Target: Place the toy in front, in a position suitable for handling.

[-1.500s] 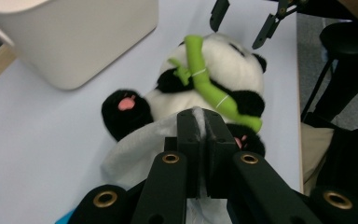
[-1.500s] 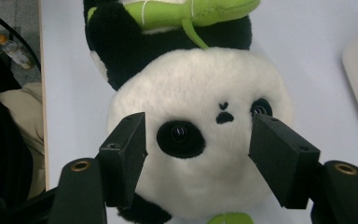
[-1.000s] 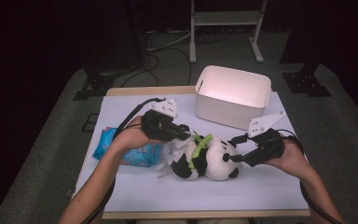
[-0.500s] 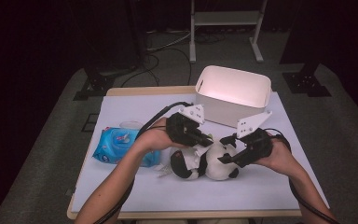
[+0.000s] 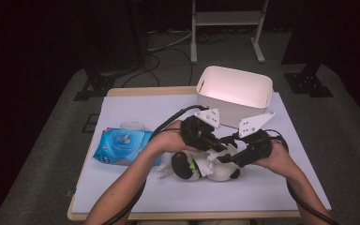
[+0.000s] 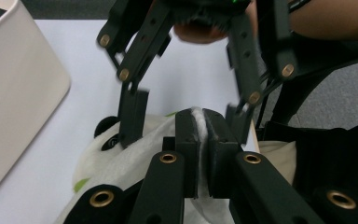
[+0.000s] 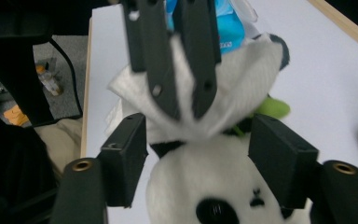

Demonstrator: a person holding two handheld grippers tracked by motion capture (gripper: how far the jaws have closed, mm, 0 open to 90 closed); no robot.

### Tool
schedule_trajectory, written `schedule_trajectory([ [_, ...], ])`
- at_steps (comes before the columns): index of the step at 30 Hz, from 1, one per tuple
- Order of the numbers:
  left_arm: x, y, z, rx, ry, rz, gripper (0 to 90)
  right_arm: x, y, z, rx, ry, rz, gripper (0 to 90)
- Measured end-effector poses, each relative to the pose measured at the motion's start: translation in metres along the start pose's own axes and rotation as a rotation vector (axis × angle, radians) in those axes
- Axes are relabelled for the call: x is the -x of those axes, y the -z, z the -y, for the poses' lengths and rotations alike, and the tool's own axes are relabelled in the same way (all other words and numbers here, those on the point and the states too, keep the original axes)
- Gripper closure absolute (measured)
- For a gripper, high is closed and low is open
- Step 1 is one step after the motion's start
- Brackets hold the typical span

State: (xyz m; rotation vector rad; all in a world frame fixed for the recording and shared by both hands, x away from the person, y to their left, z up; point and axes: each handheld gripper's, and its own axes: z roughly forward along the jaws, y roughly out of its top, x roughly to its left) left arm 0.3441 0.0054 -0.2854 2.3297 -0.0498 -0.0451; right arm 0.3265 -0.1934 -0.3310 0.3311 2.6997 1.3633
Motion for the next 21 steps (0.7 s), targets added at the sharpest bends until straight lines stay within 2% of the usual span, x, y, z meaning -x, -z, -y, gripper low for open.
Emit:
schedule_trajectory([
  [5, 0.0, 0.005, 0.005, -0.001, 0.018, -0.01, 83.1, 0.0, -0.012, -0.003, 0.001, -0.003, -0.003, 68.6],
  [8, 0.0, 0.008, 0.01, 0.003, 0.032, -0.014, 77.7, 0.0, -0.016, -0.004, -0.02, -0.013, -0.02, 79.8],
  [11, 0.0, 0.012, 0.015, 0.011, 0.037, -0.021, 72.4, 0.0, -0.018, -0.003, -0.037, -0.003, -0.022, 82.1],
  [13, -0.001, 0.019, 0.023, 0.021, 0.055, -0.036, 71.4, 0.001, -0.017, 0.0, -0.065, -0.013, -0.023, 83.6],
  [21, -0.004, 0.037, 0.052, 0.032, 0.113, -0.077, 67.2, 0.005, 0.001, 0.009, -0.124, -0.037, -0.011, 84.9],
])
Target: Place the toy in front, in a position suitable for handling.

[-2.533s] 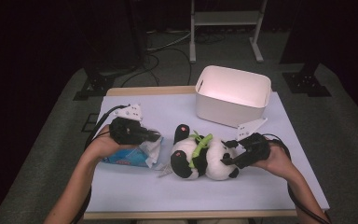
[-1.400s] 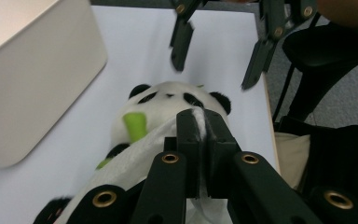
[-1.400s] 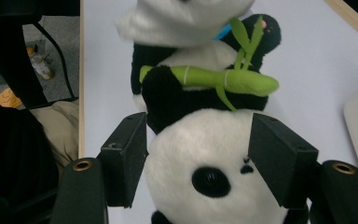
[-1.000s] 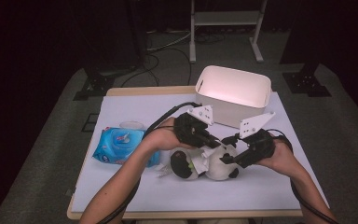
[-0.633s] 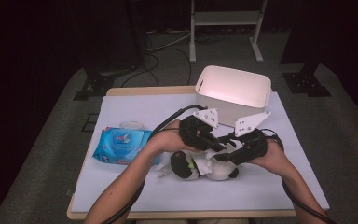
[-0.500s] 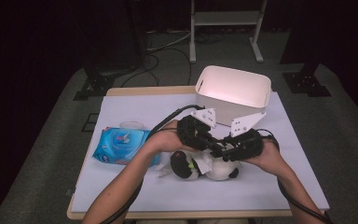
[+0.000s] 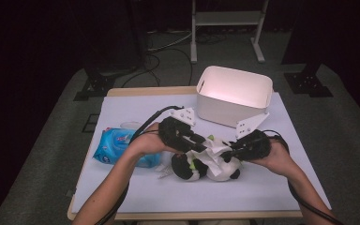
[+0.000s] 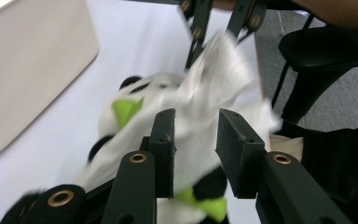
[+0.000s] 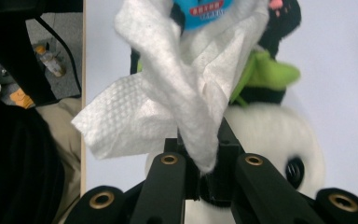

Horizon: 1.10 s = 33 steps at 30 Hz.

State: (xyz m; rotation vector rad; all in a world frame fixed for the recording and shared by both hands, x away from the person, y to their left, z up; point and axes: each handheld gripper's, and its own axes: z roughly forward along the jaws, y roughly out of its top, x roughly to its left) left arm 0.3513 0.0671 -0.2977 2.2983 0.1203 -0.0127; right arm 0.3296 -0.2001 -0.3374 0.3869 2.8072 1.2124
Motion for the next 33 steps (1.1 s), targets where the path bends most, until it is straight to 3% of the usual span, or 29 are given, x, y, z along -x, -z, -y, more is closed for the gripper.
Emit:
schedule_trajectory([
  [11, -0.007, 0.018, 0.035, -0.02, 0.052, -0.066, 66.0, 0.005, 0.034, 0.019, -0.09, -0.054, 0.051, 84.9],
  [19, -0.011, 0.014, 0.052, -0.044, 0.078, -0.068, 67.7, 0.009, 0.053, 0.022, -0.176, -0.075, 0.124, 84.8],
  [26, -0.011, 0.008, 0.056, -0.037, 0.085, -0.058, 67.7, 0.009, 0.042, 0.011, -0.201, -0.049, 0.147, 84.1],
  [33, -0.007, 0.005, 0.062, -0.017, 0.092, -0.046, 67.6, 0.004, 0.01, -0.012, -0.199, 0.015, 0.108, 82.1],
])
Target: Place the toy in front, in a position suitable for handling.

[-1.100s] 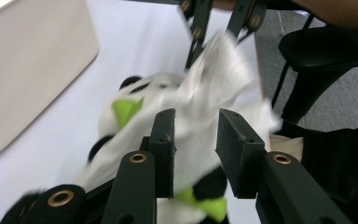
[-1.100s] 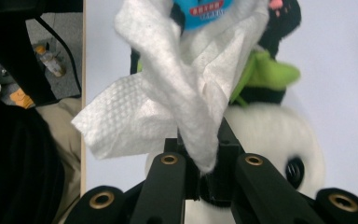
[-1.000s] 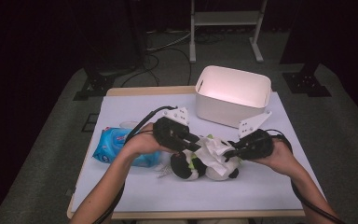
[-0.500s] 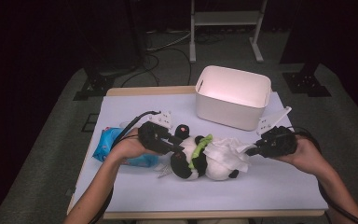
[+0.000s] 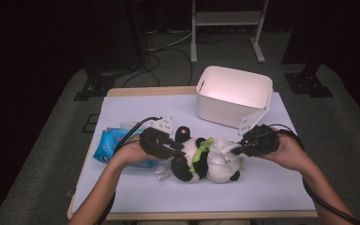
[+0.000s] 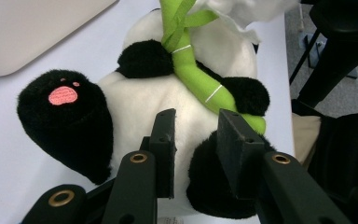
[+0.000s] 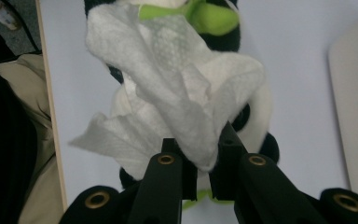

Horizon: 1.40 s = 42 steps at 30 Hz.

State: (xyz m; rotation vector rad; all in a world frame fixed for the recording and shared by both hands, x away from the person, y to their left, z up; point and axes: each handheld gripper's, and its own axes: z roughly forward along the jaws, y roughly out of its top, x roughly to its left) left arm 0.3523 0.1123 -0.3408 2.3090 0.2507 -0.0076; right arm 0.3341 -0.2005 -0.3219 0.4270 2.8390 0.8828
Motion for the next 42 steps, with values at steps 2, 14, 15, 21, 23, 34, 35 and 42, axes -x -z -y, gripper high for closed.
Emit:
schedule_trajectory([
  [2, 0.0, 0.0, 0.001, 0.004, 0.001, 0.002, 67.6, -0.002, -0.006, -0.006, -0.005, 0.016, 0.0, 79.6],
  [14, 0.001, -0.001, 0.006, 0.014, 0.007, 0.011, 67.2, -0.005, -0.023, -0.02, -0.012, 0.049, 0.018, 64.3],
  [15, 0.002, -0.001, 0.006, 0.013, 0.005, 0.013, 67.2, -0.006, -0.024, -0.021, -0.01, 0.052, 0.018, 63.0],
  [21, 0.002, -0.003, 0.006, 0.004, 0.009, 0.018, 67.1, -0.008, -0.032, -0.024, -0.017, 0.057, 0.009, 57.3],
  [23, 0.002, -0.004, 0.006, 0.006, 0.012, 0.022, 66.2, -0.008, -0.035, -0.024, -0.019, 0.061, 0.012, 58.1],
  [34, 0.0, -0.003, 0.003, 0.004, 0.011, 0.018, 55.2, -0.013, -0.038, -0.009, 0.003, 0.062, 0.006, 67.0],
  [35, -0.001, -0.003, 0.003, 0.005, 0.013, 0.017, 54.8, -0.013, -0.037, -0.008, 0.006, 0.067, 0.005, 67.4],
  [42, -0.005, -0.001, 0.003, -0.004, 0.026, 0.018, 54.5, -0.016, -0.035, -0.002, 0.02, 0.093, 0.014, 69.6],
])
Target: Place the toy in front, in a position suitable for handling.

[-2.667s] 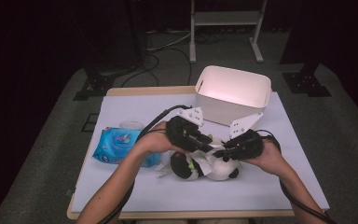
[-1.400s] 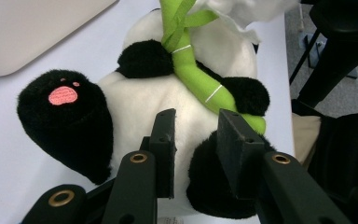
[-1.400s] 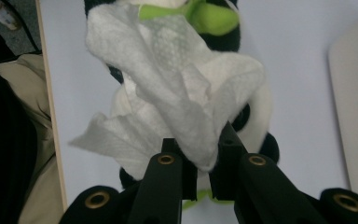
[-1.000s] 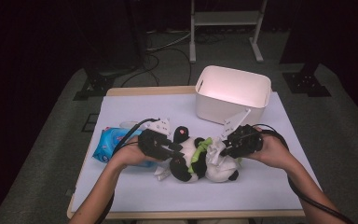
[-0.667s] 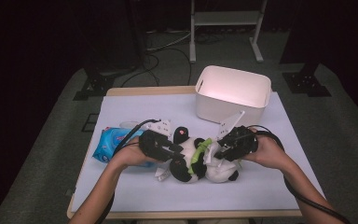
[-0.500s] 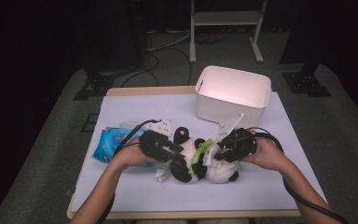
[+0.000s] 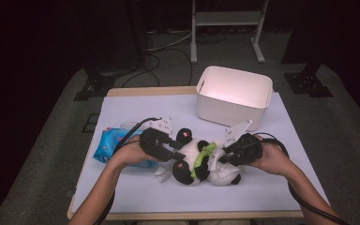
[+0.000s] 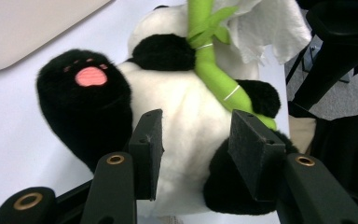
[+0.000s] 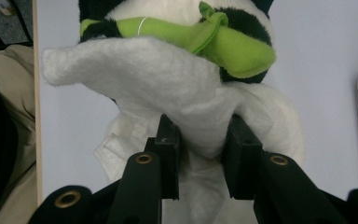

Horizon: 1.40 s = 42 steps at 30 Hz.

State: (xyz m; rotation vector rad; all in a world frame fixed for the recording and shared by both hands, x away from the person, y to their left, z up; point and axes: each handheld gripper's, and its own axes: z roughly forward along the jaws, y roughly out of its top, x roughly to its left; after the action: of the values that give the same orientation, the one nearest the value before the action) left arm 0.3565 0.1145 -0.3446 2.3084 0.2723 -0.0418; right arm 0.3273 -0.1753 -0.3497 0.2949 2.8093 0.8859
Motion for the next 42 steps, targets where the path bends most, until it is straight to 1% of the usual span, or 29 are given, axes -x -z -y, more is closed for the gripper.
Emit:
schedule_trajectory([
  [1, 0.0, -0.001, 0.0, -0.008, -0.005, -0.001, 55.7, 0.0, 0.0, 0.001, 0.001, -0.003, -0.003, 69.7],
  [5, 0.0, -0.009, 0.003, -0.029, 0.003, 0.015, 59.1, 0.0, 0.002, 0.004, 0.009, -0.002, -0.002, 70.1],
  [7, 0.001, -0.012, 0.003, -0.034, 0.001, 0.02, 59.2, 0.0, 0.003, 0.004, 0.01, -0.005, -0.003, 70.2],
  [8, 0.002, -0.015, 0.002, -0.039, -0.007, 0.015, 59.3, 0.002, 0.003, 0.006, 0.018, -0.005, -0.006, 70.2],
  [13, 0.007, -0.018, -0.001, -0.056, -0.018, 0.015, 59.7, 0.005, 0.004, 0.009, 0.021, -0.018, -0.01, 70.1],
  [14, 0.009, -0.019, -0.002, -0.062, -0.024, 0.023, 60.4, 0.006, 0.005, 0.009, 0.02, -0.014, -0.011, 70.1],
  [16, 0.011, -0.02, -0.003, -0.067, -0.028, 0.013, 60.4, 0.006, 0.005, 0.009, 0.017, -0.015, -0.014, 70.1],
  [19, 0.011, -0.02, -0.001, -0.059, -0.028, 0.013, 60.5, 0.006, 0.005, 0.01, 0.019, -0.018, -0.01, 70.1],
  [20, 0.011, -0.02, 0.0, -0.057, -0.027, 0.0, 60.9, 0.005, 0.005, 0.01, 0.024, -0.022, -0.007, 70.1],
  [21, 0.011, -0.02, 0.0, -0.057, -0.027, 0.0, 61.1, 0.004, 0.005, 0.01, 0.026, -0.025, -0.001, 70.1],
  [22, 0.011, -0.022, 0.002, -0.063, -0.033, -0.011, 61.2, 0.003, 0.005, 0.009, 0.03, -0.024, 0.002, 70.2],
  [24, 0.012, -0.024, 0.004, -0.062, -0.029, -0.031, 61.3, 0.0, 0.006, 0.006, 0.035, -0.022, 0.019, 72.8],
  [25, 0.012, -0.024, 0.004, -0.062, -0.029, -0.031, 61.5, -0.002, 0.006, 0.005, 0.043, -0.021, 0.022, 75.3],
  [27, 0.014, -0.026, 0.005, -0.056, -0.032, -0.043, 61.5, -0.002, 0.008, 0.003, 0.05, -0.024, 0.018, 79.1],
  [30, 0.015, -0.027, 0.006, -0.059, -0.039, -0.055, 61.5, -0.004, 0.007, -0.002, 0.042, -0.015, 0.015, 80.0],
  [32, 0.014, -0.027, 0.007, -0.053, -0.033, -0.053, 61.7, -0.005, 0.006, -0.005, 0.036, -0.006, 0.012, 80.4],
  [34, 0.014, -0.027, 0.009, -0.048, -0.03, -0.054, 61.9, -0.006, 0.006, -0.007, 0.026, 0.0, 0.018, 80.5],
  [36, 0.015, -0.026, 0.009, -0.047, -0.04, -0.06, 61.9, -0.006, 0.007, -0.006, 0.021, 0.0, 0.017, 80.4],
  [42, 0.017, -0.027, 0.01, -0.043, -0.04, -0.072, 61.9, -0.008, 0.014, 0.003, 0.013, -0.02, 0.013, 80.5],
])
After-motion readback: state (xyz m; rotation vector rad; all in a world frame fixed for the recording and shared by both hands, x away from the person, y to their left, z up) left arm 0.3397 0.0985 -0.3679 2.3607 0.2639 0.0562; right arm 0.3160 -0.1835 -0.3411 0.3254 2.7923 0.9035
